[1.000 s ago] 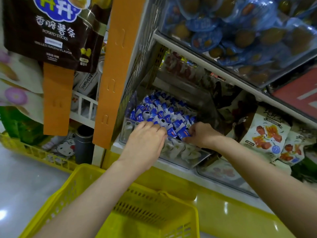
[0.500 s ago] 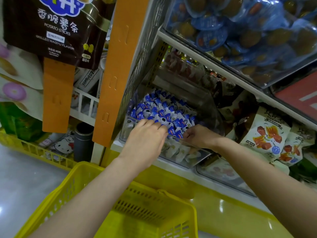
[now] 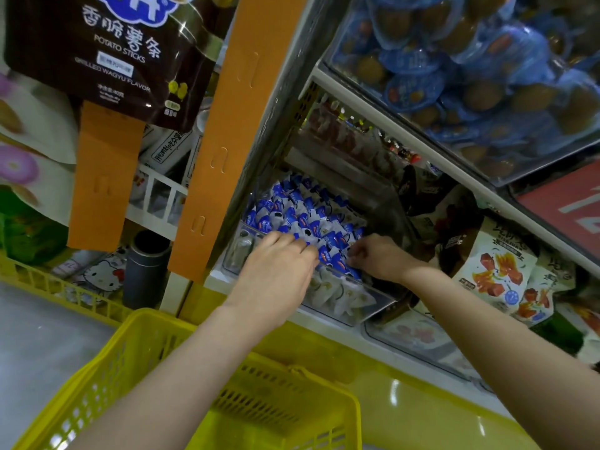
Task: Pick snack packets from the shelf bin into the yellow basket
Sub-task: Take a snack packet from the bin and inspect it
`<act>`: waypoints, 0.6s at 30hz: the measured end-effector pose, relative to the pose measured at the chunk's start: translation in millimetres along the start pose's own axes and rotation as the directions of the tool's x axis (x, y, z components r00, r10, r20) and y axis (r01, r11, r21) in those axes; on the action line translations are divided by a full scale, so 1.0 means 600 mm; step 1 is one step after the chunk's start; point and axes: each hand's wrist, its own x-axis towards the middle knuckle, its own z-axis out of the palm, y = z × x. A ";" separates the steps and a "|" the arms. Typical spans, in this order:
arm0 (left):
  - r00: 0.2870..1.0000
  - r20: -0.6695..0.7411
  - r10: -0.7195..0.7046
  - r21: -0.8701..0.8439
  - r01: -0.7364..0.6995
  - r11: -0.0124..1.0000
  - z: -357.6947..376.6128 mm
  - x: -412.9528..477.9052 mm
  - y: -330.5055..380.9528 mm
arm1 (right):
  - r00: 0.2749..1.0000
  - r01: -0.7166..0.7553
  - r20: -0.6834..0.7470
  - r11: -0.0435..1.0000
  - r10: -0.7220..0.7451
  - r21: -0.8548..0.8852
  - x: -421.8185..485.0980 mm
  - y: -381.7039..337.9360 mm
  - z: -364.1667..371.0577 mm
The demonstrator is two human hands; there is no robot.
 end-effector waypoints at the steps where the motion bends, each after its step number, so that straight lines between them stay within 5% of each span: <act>1: 1.000 -0.007 0.001 -0.009 -0.002 1.000 0.000 0.000 0.000 | 1.000 -0.010 -0.022 1.000 0.010 0.018 0.004 -0.001 0.004; 7: 1.000 0.004 0.015 -0.018 -0.015 1.000 -0.001 0.000 -0.001 | 0.988 0.000 -0.153 0.989 0.023 0.147 -0.006 -0.004 0.003; 12: 0.998 0.066 0.002 -0.006 -0.002 1.000 -0.014 0.006 0.013 | 0.857 0.064 -0.514 0.997 -0.031 0.045 -0.050 -0.012 -0.032; 18: 0.960 -0.162 -0.230 -0.535 0.110 0.837 -0.045 -0.015 0.049 | 0.630 0.497 -0.767 0.820 -0.117 0.283 -0.135 -0.038 -0.053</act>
